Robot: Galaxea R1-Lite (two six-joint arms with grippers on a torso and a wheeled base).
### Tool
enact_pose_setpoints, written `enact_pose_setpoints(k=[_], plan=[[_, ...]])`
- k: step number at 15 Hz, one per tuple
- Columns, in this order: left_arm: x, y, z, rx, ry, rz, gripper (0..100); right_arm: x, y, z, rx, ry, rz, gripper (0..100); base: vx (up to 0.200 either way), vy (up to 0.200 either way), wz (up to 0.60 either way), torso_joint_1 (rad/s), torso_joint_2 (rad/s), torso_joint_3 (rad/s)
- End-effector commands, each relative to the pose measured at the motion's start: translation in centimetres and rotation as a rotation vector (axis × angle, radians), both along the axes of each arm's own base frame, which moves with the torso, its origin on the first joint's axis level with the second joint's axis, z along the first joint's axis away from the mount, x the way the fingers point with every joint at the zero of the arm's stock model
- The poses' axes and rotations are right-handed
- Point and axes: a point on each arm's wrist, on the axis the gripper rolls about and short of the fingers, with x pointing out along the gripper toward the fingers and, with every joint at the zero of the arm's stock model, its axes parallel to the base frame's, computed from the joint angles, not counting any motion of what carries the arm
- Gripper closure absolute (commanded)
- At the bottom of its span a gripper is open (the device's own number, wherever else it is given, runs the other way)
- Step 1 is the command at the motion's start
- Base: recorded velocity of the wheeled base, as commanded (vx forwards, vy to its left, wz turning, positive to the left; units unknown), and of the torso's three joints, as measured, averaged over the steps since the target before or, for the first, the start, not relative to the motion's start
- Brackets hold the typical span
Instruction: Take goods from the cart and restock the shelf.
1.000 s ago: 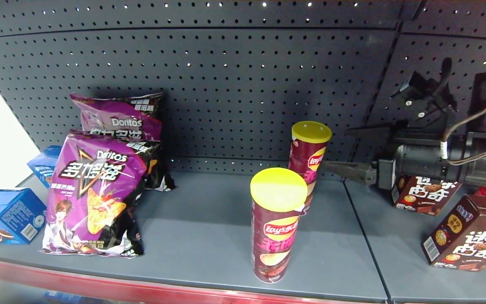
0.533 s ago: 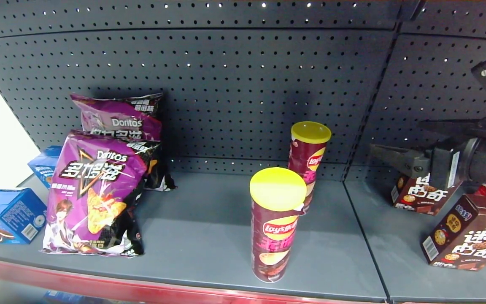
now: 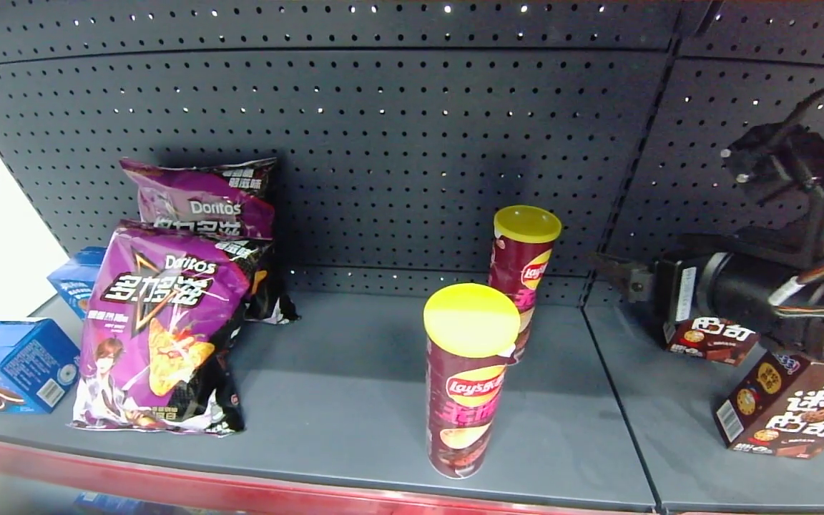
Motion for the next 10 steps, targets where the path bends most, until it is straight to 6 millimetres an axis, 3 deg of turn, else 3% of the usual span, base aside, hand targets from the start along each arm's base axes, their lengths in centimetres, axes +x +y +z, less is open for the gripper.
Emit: enact_pose_setpoints(k=[1,5,10], plan=[[0.0,0.0,0.0,0.0,0.0,0.0,0,2.5,2.1,-2.6,-0.035,0.062,-0.025,0,0.0,0.0,0.0,0.0,0.0,0.0],[0.0,0.0,0.0,0.0,0.0,0.0,0,5.2,2.9,-5.0,-0.065,0.099,-0.09,0,0.0,0.0,0.0,0.0,0.0,0.0],[0.0,0.0,0.0,0.0,0.0,0.0,0,8.0,2.1,-7.3,-0.111,0.152,-0.192,0,0.0,0.0,0.0,0.0,0.0,0.0]])
